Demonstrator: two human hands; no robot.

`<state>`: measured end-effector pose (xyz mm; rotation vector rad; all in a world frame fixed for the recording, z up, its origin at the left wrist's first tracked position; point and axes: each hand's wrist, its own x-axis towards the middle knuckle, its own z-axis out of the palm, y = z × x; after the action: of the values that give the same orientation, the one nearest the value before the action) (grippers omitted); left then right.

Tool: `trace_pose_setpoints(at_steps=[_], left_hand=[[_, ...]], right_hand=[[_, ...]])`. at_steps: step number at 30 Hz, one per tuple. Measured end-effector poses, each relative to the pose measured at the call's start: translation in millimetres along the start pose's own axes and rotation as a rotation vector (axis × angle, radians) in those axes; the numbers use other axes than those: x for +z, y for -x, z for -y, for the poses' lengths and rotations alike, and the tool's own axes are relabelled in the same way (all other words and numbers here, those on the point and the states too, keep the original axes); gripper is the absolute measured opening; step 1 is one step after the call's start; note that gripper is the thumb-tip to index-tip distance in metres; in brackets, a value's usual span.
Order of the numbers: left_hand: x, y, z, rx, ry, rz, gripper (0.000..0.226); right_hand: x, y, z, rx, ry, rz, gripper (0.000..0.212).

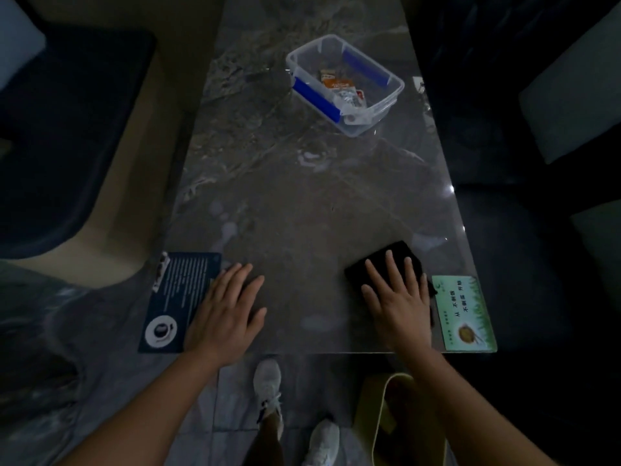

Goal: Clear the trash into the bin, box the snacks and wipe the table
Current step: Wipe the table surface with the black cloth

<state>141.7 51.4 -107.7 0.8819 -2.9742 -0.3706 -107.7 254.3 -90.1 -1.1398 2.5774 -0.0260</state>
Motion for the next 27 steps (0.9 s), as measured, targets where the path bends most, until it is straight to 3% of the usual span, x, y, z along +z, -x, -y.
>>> trace_pose_setpoints(at_steps=[4,7,9,13,15,17,20,22,25,27], left_hand=[[2,1,0,-0.005,0.003,-0.036,0.055],[4,2,0,-0.003,0.002,-0.025,0.056],[6,1,2,-0.006,-0.001,-0.022,0.057],[7,2,2,-0.011,-0.017,-0.018,0.058],[5,1,2,-0.005,-0.024,-0.018,0.058],[3,1,2,0.002,-0.021,-0.022,0.057],[4,2,2,0.008,0.001,-0.042,0.056],[6,2,3,0.009,0.002,-0.072,0.055],[10,4,4,0.002,0.023,-0.097,0.052],[7,5,6,-0.001,0.074,-0.13,0.044]], right_hand=[[33,59,51,-0.222,0.009,-0.031,0.055],[29,43,47,-0.364,0.091,-0.011,0.054],[15,7,28,-0.308,0.107,-0.055,0.055],[0,-21,21,0.001,0.022,-0.019,0.059],[17,6,56,-0.046,0.036,-0.052,0.059],[33,37,82,-0.226,0.052,-0.064,0.056],[24,17,69,-0.366,0.092,-0.069,0.056],[10,-28,54,-0.28,0.123,-0.109,0.06],[3,-68,77,0.011,0.017,-0.065,0.06],[16,-46,113,-0.064,0.028,-0.138,0.061]])
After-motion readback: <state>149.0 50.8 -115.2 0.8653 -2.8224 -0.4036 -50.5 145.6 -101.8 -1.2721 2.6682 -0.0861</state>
